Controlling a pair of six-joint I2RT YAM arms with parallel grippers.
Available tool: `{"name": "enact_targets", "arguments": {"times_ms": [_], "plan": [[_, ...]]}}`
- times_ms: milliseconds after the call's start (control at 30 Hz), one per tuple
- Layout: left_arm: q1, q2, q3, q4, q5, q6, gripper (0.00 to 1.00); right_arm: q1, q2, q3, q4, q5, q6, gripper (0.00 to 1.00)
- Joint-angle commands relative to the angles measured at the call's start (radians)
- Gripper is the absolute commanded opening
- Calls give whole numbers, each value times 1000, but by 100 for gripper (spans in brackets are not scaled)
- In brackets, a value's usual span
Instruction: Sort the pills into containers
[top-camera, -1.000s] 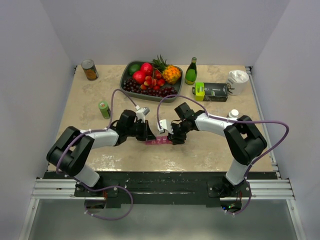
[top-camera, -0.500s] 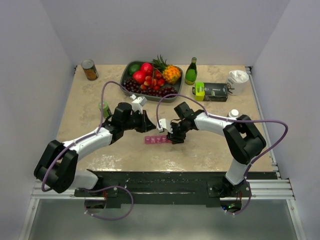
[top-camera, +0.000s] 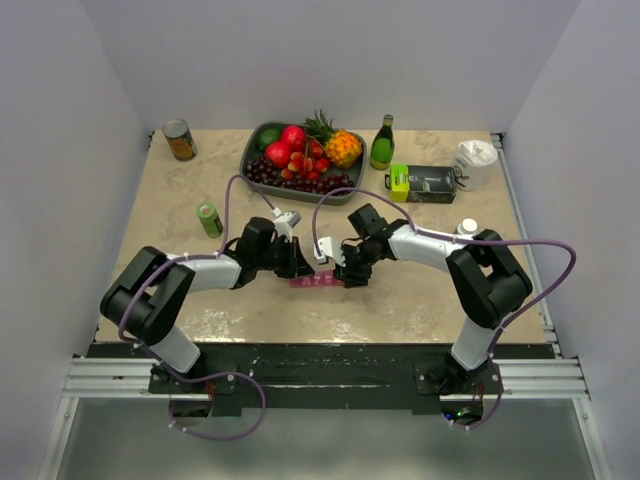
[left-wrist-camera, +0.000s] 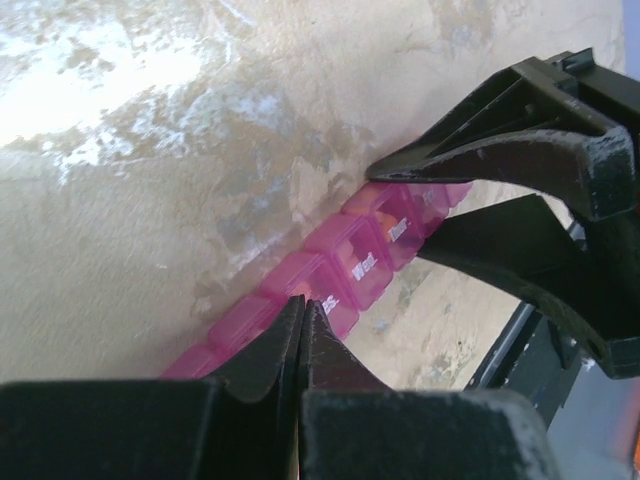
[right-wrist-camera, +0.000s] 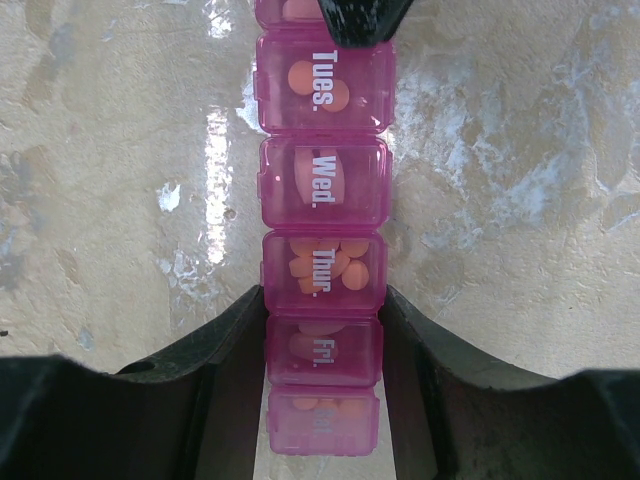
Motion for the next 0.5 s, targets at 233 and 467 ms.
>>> {"name": "enact_targets", "arguments": {"times_ms": [233, 467], "plan": [[-4, -286, 57, -186, -26, 10, 0, -1, 36, 8, 11, 58, -7, 13], [-3, -288, 58, -209, -20, 19, 0, -1, 34, 9, 11, 59, -7, 13]]}}
